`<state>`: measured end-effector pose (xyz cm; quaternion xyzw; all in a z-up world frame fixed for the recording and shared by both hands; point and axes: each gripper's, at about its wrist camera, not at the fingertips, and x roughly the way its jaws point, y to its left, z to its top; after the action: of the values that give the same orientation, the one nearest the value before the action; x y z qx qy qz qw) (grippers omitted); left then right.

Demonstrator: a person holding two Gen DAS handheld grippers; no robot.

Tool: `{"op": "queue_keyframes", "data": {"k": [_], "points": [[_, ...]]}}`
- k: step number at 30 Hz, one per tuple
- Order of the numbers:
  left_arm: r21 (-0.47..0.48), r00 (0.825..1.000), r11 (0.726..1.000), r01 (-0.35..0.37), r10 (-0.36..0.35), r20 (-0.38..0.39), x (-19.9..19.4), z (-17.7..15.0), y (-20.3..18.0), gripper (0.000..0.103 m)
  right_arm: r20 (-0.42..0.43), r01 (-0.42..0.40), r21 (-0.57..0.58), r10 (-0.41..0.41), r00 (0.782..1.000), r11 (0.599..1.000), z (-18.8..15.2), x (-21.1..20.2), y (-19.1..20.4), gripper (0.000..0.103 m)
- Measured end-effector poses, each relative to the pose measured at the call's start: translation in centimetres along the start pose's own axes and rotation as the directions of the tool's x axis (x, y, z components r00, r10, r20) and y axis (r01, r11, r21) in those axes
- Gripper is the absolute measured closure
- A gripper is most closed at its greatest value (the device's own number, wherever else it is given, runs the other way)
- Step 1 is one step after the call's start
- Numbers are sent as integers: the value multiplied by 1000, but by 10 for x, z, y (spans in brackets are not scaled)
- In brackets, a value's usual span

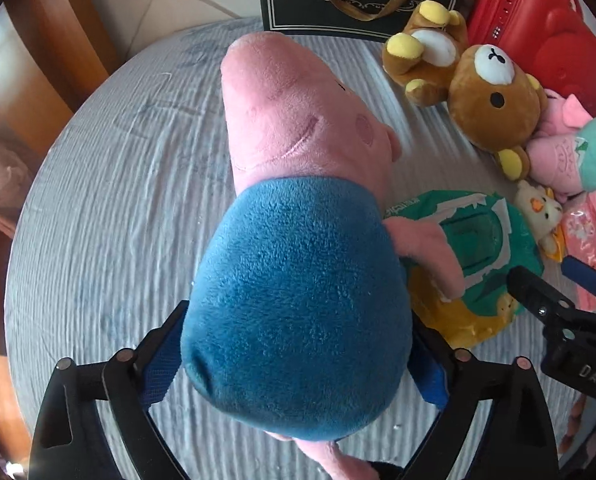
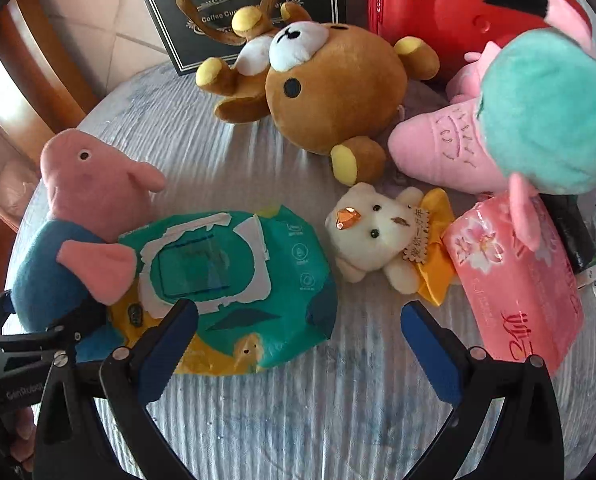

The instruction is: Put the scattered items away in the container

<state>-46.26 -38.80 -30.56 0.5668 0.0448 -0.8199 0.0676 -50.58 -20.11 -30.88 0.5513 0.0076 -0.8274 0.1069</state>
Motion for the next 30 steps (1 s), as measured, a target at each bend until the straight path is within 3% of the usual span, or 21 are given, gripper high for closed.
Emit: {"op": "queue_keyframes", "data": {"k": [2, 3, 4, 7, 10, 16, 22, 30], "points": [[6, 1000, 1000, -10, 9, 24, -6, -6, -2, 25, -30, 3, 4, -3, 1000, 1000, -3, 9, 0, 0], [13, 999, 1000, -18, 18, 33, -10, -9, -4, 27, -41, 7, 4, -7, 999, 1000, -6, 12, 0, 5], [18, 999, 999, -32, 31, 38, -12, -12, -5, 28, -50, 7, 2, -7, 999, 1000, -8, 14, 0, 20], [35, 997, 997, -65, 63, 48, -21, -28, -9, 30, -66, -33, 16, 34, 997, 999, -17, 12, 0, 49], [26, 996, 997, -78, 77, 47, -31, -51, -9, 30, -57, -9, -11, 8, 998, 1000, -23, 4, 2, 59], [-25, 997, 997, -75, 76, 29, -52, -98, -1, 30, -78, -30, -26, 28, 997, 999, -58, -15, -1, 62], [-17, 994, 995, -102, 103, 40, -70, -142, -7, 30, -85, 8, -48, -12, 996, 999, -104, -42, -13, 62], [-1, 996, 997, -72, 72, 54, -81, -162, -16, 30, -98, 17, -18, -19, 995, 1000, -143, -67, -45, 60]]}}
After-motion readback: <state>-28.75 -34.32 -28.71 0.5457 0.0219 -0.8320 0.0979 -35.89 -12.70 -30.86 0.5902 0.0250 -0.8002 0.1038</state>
